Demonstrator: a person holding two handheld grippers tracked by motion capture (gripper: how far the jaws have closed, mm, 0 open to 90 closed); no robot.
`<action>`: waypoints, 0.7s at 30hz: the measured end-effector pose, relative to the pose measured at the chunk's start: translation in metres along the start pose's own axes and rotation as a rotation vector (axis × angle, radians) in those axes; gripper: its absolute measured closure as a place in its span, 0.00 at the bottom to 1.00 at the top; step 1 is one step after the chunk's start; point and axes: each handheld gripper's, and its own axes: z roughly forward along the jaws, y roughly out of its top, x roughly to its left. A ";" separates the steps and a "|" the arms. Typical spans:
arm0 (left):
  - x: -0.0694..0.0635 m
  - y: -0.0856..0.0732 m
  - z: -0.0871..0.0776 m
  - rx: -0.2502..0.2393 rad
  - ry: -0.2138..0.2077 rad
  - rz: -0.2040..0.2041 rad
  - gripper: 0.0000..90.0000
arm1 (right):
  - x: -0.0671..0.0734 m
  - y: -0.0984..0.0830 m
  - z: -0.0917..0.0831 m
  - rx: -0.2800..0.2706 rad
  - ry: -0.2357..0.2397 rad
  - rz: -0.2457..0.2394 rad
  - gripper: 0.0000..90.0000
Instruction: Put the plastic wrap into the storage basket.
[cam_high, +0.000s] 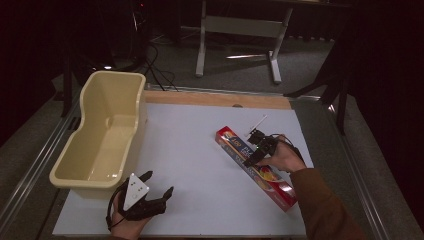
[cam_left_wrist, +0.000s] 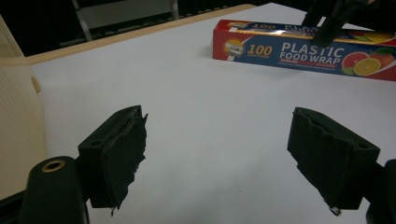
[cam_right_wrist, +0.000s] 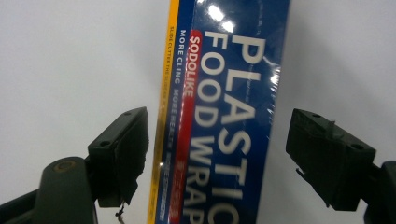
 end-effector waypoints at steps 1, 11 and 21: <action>0.000 0.000 0.000 -0.001 0.000 -0.001 0.21 | 0.000 0.001 0.002 0.010 0.000 -0.001 0.24; -0.001 0.000 -0.001 -0.004 0.001 0.004 0.21 | -0.001 0.010 0.027 0.104 0.032 0.017 0.37; -0.002 0.000 0.000 -0.002 0.000 0.004 0.21 | 0.004 0.016 0.024 0.159 -0.034 0.073 0.46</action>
